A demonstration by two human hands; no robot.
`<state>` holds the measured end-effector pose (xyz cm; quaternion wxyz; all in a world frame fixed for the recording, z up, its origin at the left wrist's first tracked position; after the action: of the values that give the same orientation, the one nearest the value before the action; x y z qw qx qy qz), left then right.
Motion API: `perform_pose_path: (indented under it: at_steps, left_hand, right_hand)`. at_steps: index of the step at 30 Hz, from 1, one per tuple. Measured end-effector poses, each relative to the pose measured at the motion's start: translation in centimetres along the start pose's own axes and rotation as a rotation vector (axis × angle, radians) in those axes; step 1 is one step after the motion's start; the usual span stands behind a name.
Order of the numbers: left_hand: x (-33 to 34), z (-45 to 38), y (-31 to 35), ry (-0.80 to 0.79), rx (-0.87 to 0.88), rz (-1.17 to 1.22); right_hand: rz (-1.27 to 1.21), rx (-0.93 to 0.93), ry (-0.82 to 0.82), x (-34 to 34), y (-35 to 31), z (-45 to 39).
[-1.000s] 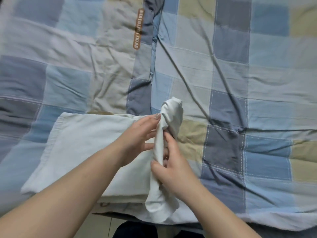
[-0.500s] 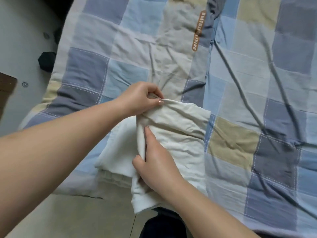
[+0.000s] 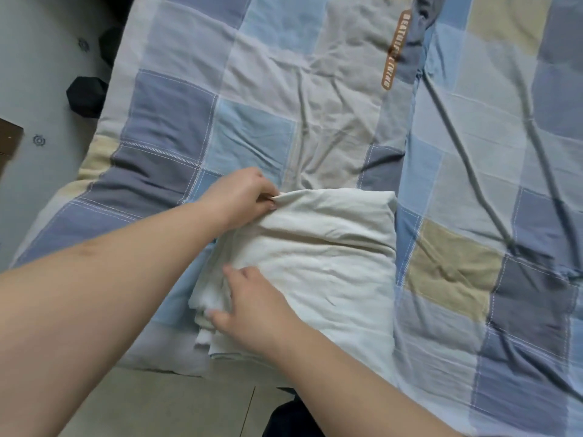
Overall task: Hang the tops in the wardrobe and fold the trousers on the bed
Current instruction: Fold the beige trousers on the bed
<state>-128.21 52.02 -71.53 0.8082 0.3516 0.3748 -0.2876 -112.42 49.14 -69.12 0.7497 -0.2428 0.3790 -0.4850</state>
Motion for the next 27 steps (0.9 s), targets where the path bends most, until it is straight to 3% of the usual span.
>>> perform_pose_path:
  at_steps: [4, 8, 20, 27]
  left_hand:
    - [0.6, -0.5, -0.3, 0.21, 0.006, 0.068]
    - [0.4, -0.3, -0.4, 0.294, -0.023, 0.098]
    - [0.3, -0.2, -0.9, 0.267, 0.027, -0.093]
    - [-3.3, -3.7, -0.8, 0.38, -0.082, -0.07]
  right_hand:
    - [0.21, -0.245, 0.229, -0.7, 1.8, 4.3]
    - [0.347, -0.318, 0.359, -0.8, 3.4, 6.1]
    - [0.156, -0.338, 0.244, -0.4, 1.0, 4.5]
    - [-0.003, -0.42, 0.221, 1.1, -1.5, 4.9]
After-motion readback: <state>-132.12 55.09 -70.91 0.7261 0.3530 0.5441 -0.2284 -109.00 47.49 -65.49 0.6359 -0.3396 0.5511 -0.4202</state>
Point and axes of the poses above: each hand's wrist, its own z-axis away from the middle knuckle, its own x-axis out of the palm, y = z × x, the point moved 2 cm from there along -z, towards the middle knuckle, and after that the axes turned 2 degrees about z, right-handed, at the moved point
